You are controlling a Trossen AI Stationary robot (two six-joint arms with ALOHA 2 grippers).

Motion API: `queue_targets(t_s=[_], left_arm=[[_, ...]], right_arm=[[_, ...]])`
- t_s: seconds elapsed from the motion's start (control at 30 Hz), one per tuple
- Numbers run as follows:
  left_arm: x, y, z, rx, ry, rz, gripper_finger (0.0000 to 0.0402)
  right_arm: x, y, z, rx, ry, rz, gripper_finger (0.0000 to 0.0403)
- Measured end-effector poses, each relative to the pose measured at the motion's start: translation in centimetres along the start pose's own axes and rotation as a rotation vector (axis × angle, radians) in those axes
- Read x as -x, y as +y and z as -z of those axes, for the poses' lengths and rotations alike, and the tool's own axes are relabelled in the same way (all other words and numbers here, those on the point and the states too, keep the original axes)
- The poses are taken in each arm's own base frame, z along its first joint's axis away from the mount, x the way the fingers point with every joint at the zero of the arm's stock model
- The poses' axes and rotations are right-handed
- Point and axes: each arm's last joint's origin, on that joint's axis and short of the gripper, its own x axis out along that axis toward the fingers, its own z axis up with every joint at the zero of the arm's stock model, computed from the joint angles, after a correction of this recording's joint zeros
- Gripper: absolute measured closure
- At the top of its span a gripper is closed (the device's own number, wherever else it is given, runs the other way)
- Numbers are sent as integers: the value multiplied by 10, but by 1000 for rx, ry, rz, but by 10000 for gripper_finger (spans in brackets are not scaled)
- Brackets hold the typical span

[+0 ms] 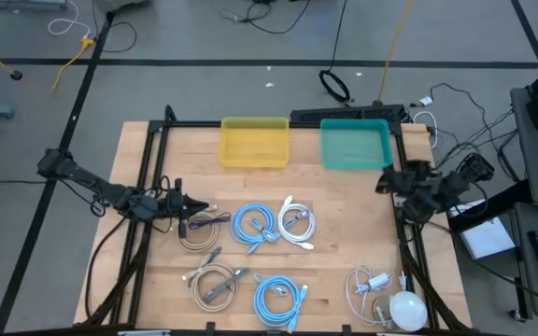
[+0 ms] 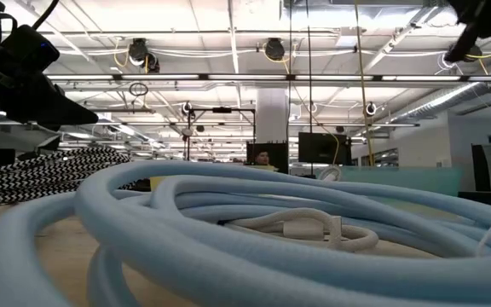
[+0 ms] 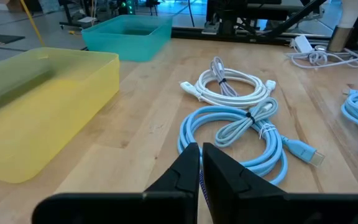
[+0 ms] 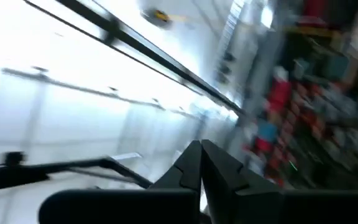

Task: Pick & Place USB Port
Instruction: Put the top gray charger cable into the green bin

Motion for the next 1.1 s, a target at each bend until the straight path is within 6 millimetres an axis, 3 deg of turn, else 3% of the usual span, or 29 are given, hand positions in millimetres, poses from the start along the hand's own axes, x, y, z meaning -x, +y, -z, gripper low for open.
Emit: queue_targets(t_s=[0.2, 0.57, 0.83, 0.93, 1.03, 1.1], left_arm=[[0, 0, 0, 0, 0, 0, 378], [0, 0, 0, -14, 2, -5, 378], [1, 7, -3, -253, -32, -242, 378], [1, 8, -6, -241, -56, -313, 378], [3, 15, -13, -212, -102, -505, 378], [4, 17, -22, -104, -183, -564, 378]], right_arm=[[2, 19, -14, 229, -76, -272, 399], [-9, 36, -21, 692, -140, -189, 399], [-28, 79, -41, 992, -205, -149, 399], [-36, 93, -47, 1085, -237, -141, 399], [-43, 104, -49, 1158, -255, -117, 398], [-48, 108, -49, 1185, -256, -80, 398]])
